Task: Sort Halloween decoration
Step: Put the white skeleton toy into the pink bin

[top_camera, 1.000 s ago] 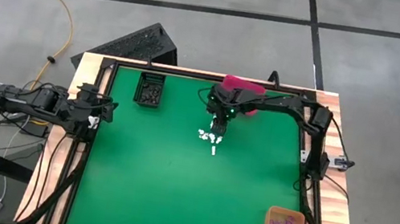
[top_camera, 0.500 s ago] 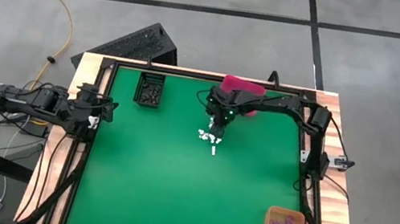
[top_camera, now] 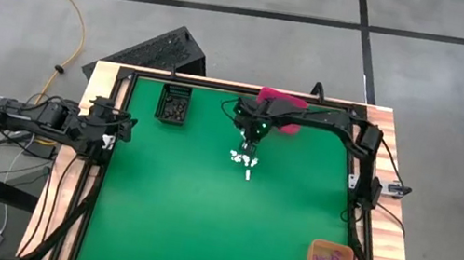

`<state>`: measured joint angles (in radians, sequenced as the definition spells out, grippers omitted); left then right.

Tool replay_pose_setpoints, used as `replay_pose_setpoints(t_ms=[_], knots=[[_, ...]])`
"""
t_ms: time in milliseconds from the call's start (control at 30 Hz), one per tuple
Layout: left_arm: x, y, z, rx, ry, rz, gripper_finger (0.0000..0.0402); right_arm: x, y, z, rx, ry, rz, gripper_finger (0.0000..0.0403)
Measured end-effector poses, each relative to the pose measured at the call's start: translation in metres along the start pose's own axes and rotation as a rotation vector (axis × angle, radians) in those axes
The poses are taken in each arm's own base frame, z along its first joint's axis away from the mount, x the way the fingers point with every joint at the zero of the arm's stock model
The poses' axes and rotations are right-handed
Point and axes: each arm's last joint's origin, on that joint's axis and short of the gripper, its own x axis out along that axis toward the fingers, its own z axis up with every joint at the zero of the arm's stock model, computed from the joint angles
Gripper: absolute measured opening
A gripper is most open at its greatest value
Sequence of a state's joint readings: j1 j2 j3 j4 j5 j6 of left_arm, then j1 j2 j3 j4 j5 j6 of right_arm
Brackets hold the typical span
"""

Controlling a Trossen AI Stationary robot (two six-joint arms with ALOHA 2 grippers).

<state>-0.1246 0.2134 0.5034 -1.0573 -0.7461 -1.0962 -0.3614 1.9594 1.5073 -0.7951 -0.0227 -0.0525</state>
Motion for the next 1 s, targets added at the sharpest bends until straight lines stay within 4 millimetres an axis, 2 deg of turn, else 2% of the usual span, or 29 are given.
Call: replay_pose_setpoints(t_ms=[100,300,500,667,900,1000], knots=[[0.0,0.0,0.0,0.0,0.0,0.0,0.0183,-0.019,-0.005,0.011,0.008,-0.017,-0.005,0.0023],[0.0,0.0,0.0,0.0,0.005,-0.003,0.0183,-0.055,-0.029,0.024,0.065,-0.034,-0.026,0.0023],[0.0,0.0,0.0,-0.013,0.007,-0.004,0.0183,-0.089,-0.058,0.025,0.15,-0.014,-0.051,0.0023],[0.0,0.0,0.0,-0.023,0.008,-0.004,0.0183,-0.096,-0.089,0.006,0.377,0.108,-0.119,0.0023],[0.0,0.0,0.0,-0.016,0.003,-0.002,0.0183,-0.098,-0.114,-0.003,0.446,0.114,-0.138,0.0024],[0.0,0.0,0.0,-0.016,0.003,-0.002,0.0183,-0.099,-0.117,-0.002,0.452,0.1,-0.142,0.0048]])
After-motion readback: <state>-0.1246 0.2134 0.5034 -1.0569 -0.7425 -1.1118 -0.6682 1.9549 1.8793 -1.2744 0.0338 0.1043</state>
